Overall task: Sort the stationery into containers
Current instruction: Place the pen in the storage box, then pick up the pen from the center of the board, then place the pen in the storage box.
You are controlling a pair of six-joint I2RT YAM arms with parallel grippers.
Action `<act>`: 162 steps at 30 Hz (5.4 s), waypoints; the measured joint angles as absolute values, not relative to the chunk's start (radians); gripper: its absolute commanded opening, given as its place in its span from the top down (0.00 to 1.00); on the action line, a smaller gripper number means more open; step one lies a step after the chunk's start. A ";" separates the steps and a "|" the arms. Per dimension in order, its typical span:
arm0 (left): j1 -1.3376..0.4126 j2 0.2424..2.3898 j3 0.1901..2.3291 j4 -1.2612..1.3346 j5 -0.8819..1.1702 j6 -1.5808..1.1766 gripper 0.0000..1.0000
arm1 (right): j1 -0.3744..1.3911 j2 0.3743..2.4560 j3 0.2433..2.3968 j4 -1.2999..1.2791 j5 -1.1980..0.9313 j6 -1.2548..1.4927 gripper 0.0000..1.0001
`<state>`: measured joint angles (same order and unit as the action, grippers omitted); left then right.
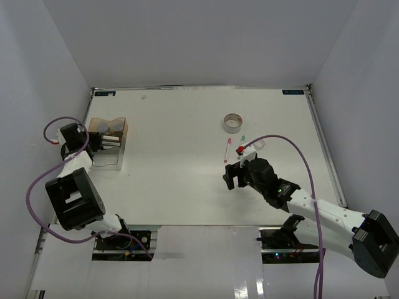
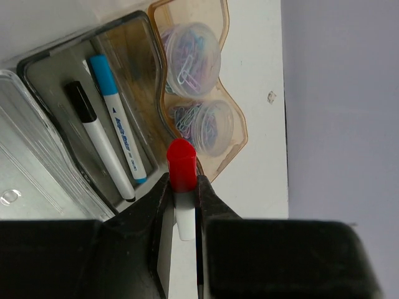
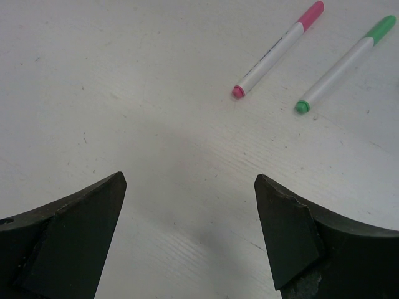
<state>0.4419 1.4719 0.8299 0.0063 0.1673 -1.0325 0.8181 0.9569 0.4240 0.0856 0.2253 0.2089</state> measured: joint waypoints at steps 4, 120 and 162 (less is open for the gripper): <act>0.462 1.476 0.834 0.029 0.168 -1.030 0.78 | 0.810 0.955 0.424 0.087 0.218 0.205 0.10; -0.671 1.319 0.868 -0.063 0.162 -0.879 0.16 | 0.933 1.210 0.738 0.039 0.193 0.259 0.85; -0.273 1.295 0.878 -0.107 0.145 -0.891 0.89 | 0.932 1.152 0.650 0.123 0.275 0.282 0.10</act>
